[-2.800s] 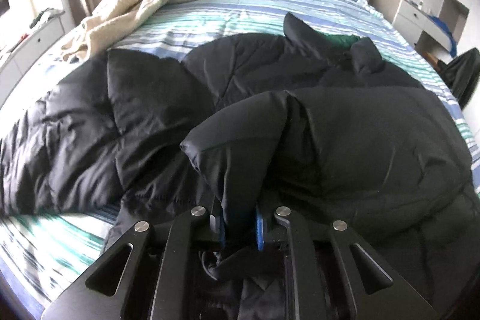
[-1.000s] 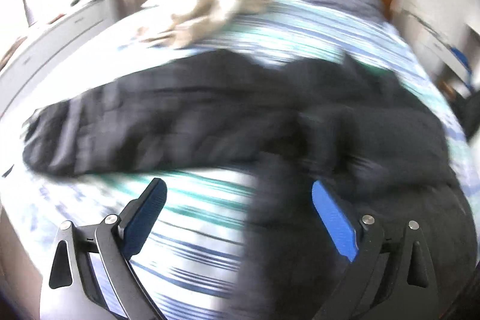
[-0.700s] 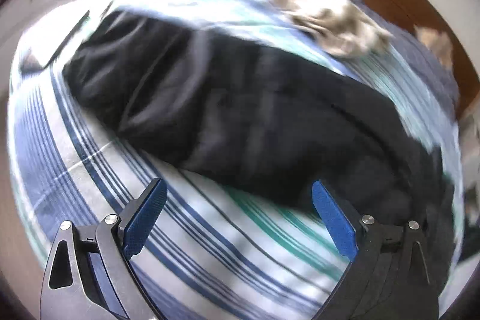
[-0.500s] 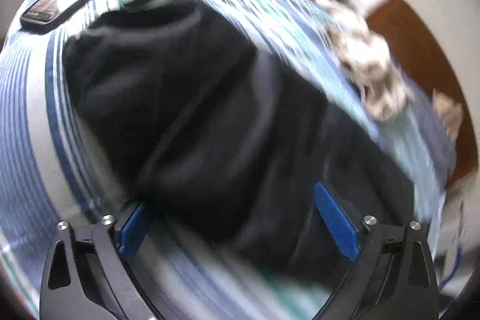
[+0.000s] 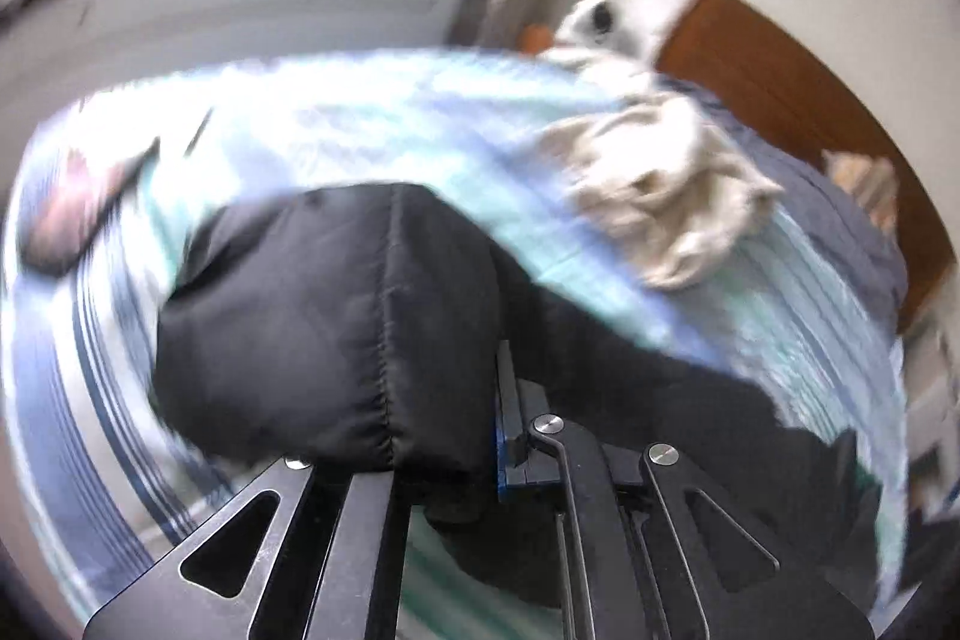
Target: Fold large clothes
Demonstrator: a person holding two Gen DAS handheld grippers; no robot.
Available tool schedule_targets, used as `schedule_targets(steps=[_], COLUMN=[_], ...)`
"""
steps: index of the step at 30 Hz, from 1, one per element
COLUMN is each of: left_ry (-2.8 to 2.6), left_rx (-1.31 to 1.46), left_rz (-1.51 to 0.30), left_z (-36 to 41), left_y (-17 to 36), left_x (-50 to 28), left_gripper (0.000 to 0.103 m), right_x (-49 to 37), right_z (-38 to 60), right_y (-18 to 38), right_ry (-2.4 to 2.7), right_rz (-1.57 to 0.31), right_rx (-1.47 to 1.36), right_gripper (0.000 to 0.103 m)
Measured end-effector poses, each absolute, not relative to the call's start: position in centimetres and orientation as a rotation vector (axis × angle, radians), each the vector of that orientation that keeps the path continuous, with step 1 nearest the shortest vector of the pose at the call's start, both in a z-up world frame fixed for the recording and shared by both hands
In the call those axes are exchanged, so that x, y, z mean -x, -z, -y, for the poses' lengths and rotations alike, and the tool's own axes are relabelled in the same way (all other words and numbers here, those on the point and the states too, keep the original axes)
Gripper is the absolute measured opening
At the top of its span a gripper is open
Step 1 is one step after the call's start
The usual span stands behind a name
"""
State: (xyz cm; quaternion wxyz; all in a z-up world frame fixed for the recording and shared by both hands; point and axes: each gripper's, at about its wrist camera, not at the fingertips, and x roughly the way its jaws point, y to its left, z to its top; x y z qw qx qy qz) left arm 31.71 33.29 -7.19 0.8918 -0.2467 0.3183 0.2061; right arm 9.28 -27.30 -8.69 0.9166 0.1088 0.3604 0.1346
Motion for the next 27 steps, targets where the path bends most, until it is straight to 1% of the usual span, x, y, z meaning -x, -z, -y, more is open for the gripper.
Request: schedule_targets(steps=[2,5,8,10,12,14,17,19,20,21,22,23,24,25,26,27], left_ry=[-0.355,-0.2,-0.024,0.079,0.211,0.305,0.405,0.43,0.453,0.478,0.504,0.51,0.51,0.519,0.533,0.55], left_rx=[0.418,0.261,0.123,0.043,-0.048,-0.106,-0.208,-0.271,-0.301,-0.313,-0.32,-0.332,-0.354,-0.366,-0.37,-0.365], left_rz=[-0.613,-0.532,-0.462,-0.434,-0.426,-0.451,-0.543,-0.668,-0.762,-0.833,-0.898,-0.909,-0.886,-0.867,-0.845,-0.816], left_z=[-30.0,-22.2,-13.4,-8.0,-1.3,3.6,10.7,14.6,16.4,17.5,18.4,18.8,18.8,18.6,17.9,16.5], left_y=[3.4,-2.1,-5.5,-6.5,-6.6,-5.5,-1.2,2.4,4.7,6.4,8.1,8.9,9.1,8.8,8.5,7.9], left_x=[-32.8,-33.9,-33.1,-32.5,-31.3,-30.0,-29.1,-29.3,-29.5,-29.6,-29.0,-27.9,-26.5,-24.8,-23.1,-21.2], left_gripper=[0.003,0.003,0.003,0.003,0.003,0.003,0.006,0.012,0.023,0.038,0.044,0.053,0.065,0.072,0.081,0.087], right_x=[-9.1,-8.3,-7.9,-7.5,-7.0,-6.5,-5.9,-5.5,-5.5,-5.5,-5.5,-5.5,-5.7,-6.2,-6.8,-7.7], right_z=[28.0,29.3,30.1,30.3,30.7,31.2,32.5,33.4,33.9,34.6,35.2,35.7,36.4,37.4,38.1,38.9], right_y=[8.3,7.7,7.7,7.5,7.3,7.1,7.1,7.2,7.3,7.4,7.3,7.3,7.1,6.9,6.8,6.5], right_ry=[-0.26,-0.226,-0.206,-0.197,-0.184,-0.17,-0.139,-0.119,-0.105,-0.083,-0.061,-0.044,-0.02,0.009,0.021,0.034], right_rz=[-0.726,-0.68,-0.67,-0.659,-0.645,-0.632,-0.62,-0.611,-0.612,-0.617,-0.619,-0.62,-0.624,-0.632,-0.637,-0.643], right_rx=[-0.23,-0.261,-0.289,-0.287,-0.277,-0.275,-0.302,-0.324,-0.33,-0.331,-0.33,-0.327,-0.321,-0.311,-0.306,-0.303], right_gripper=[0.077,0.077,0.077,0.077,0.077,0.077,0.077,0.077,0.077,0.077,0.077,0.077,0.077,0.077,0.077,0.077])
